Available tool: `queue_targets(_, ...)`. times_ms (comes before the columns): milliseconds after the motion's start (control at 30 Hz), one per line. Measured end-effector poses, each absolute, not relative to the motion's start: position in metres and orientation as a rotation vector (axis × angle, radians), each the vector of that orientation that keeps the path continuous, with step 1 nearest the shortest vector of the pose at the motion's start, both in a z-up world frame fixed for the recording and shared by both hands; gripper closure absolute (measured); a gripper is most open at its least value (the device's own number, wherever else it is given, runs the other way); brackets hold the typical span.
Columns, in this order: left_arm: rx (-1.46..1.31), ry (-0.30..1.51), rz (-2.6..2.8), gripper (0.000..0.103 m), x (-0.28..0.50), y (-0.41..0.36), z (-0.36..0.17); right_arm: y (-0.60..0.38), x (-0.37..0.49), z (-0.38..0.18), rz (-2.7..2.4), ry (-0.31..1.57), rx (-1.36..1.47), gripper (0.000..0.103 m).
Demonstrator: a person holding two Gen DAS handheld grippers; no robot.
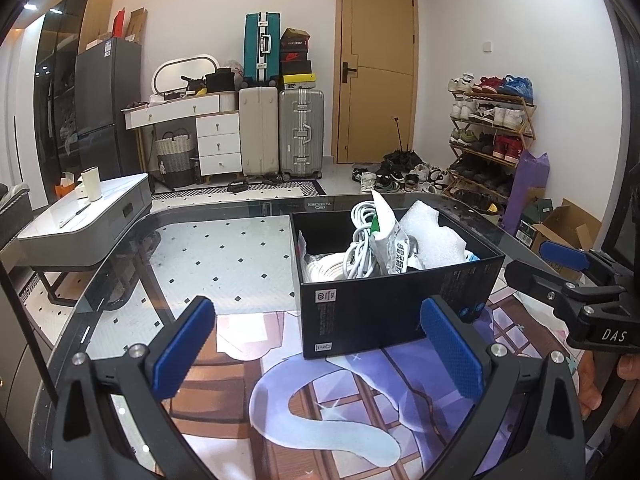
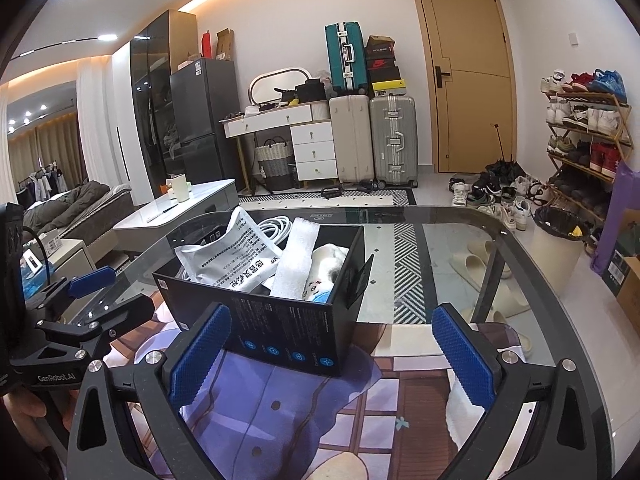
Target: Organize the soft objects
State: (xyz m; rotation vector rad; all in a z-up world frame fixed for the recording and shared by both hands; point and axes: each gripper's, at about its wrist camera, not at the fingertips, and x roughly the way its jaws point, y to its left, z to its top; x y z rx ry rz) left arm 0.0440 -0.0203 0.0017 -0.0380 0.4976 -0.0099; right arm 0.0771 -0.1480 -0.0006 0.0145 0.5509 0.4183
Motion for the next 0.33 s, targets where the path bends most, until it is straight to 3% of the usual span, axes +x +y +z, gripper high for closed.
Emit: queue_targets(333, -0.039, 0.492, -0.013, 0.000, 0.0415, -0.0202, 0.0030, -0.1433, 0.0763, 0.0004, 0.427, 0.558, -0.009, 0.001)
